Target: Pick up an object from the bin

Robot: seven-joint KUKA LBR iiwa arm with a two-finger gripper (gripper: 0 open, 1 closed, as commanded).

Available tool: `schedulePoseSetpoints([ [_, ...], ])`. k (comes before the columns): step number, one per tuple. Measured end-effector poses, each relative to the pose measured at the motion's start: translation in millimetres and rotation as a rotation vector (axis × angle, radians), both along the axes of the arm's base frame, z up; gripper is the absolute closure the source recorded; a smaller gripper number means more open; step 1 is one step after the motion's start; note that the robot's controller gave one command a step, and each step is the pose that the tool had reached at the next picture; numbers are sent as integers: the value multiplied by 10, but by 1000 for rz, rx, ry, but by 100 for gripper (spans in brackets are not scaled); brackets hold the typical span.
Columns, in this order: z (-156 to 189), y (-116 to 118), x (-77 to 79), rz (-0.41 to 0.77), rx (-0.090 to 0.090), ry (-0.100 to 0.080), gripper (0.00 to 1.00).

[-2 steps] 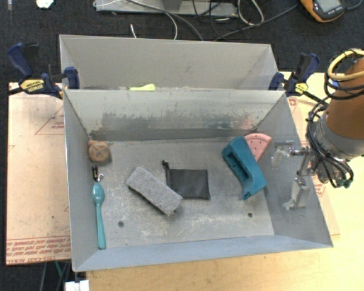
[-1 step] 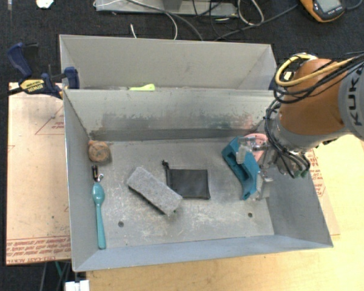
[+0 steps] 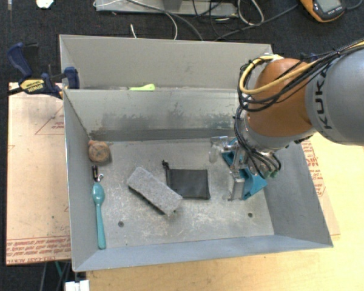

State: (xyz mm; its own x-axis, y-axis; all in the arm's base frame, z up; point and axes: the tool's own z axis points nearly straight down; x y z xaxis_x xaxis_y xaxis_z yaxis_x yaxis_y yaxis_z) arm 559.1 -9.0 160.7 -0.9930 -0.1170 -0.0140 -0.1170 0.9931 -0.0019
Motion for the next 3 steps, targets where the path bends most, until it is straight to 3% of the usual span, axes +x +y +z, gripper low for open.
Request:
schedulePoseSetpoints([
  [1, -226, 502, 289, 1, 0, 10, 0],
  [2, -925, 568, 301, -217, 1, 1, 0],
  [3, -890, 822, 252, -188, 7, -2, 100],
])
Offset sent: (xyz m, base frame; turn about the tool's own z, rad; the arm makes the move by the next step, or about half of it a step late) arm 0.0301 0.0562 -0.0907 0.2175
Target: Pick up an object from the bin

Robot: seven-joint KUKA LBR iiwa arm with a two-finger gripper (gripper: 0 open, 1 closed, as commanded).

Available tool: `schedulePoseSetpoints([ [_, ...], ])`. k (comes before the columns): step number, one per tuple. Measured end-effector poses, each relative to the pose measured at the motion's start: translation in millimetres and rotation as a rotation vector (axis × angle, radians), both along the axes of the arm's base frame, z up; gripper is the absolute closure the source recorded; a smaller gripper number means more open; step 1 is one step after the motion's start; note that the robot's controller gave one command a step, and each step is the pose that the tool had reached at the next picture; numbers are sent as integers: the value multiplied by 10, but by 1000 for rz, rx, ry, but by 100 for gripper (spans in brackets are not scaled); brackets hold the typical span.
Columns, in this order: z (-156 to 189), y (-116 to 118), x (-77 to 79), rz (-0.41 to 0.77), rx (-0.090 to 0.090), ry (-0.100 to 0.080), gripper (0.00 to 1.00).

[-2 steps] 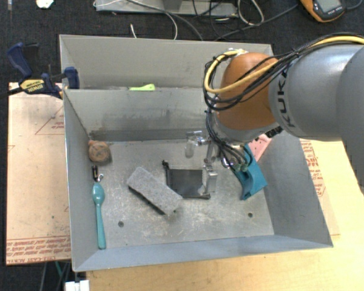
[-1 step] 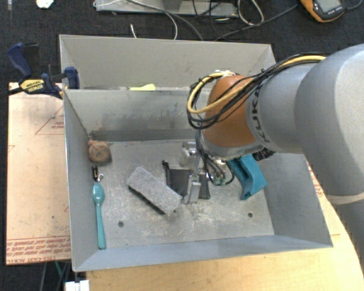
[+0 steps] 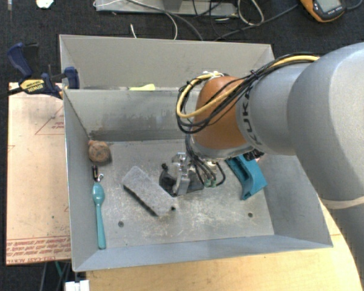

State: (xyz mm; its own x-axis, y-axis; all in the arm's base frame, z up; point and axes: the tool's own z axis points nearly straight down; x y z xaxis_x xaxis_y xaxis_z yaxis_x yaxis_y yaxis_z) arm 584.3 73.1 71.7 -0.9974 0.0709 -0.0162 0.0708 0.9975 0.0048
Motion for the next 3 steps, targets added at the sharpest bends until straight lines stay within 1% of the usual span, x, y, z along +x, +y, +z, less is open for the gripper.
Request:
schedulePoseSetpoints([
  [1, 3, 0, 0, 0, 0, 0, 100],
  [2, 179, -1, -7, 1, 0, 1, 100],
  [3, 476, 1, -8, 2, 1, 0, 100],
])
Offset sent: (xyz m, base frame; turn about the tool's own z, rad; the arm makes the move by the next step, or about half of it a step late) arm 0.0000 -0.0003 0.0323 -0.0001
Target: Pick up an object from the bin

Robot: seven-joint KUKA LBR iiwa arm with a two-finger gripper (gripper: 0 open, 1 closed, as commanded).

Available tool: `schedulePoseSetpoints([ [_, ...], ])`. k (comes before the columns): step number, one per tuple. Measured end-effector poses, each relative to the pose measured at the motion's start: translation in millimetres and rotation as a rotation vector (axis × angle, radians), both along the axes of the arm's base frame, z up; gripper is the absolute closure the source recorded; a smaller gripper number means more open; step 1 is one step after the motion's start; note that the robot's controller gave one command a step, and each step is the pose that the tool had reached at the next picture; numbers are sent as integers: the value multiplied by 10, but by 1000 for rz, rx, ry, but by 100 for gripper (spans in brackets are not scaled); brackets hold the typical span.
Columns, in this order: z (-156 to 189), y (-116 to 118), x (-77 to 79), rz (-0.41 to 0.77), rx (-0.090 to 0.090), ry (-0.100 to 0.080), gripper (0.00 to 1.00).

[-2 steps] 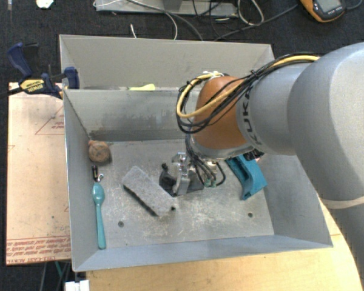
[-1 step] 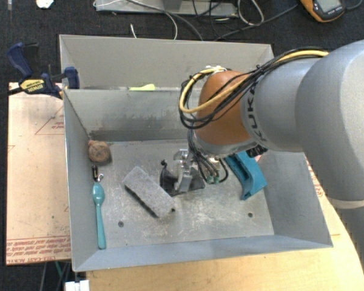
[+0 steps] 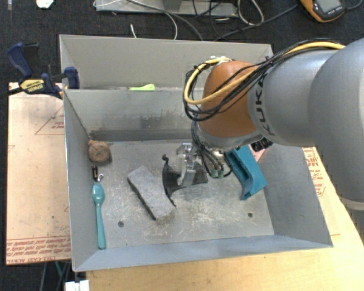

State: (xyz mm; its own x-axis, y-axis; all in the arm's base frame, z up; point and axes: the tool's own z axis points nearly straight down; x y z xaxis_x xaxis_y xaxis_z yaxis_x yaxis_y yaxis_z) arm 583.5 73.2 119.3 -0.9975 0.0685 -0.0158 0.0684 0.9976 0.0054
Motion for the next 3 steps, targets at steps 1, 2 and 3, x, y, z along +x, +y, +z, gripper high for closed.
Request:
schedulePoseSetpoints([
  [1, 120, 2, 11, 1, 1, -5, 100],
  [2, 421, 1, -1, 2, 1, 0, 100],
  [3, 644, 2, 5, 2, 1, -3, 100],
])
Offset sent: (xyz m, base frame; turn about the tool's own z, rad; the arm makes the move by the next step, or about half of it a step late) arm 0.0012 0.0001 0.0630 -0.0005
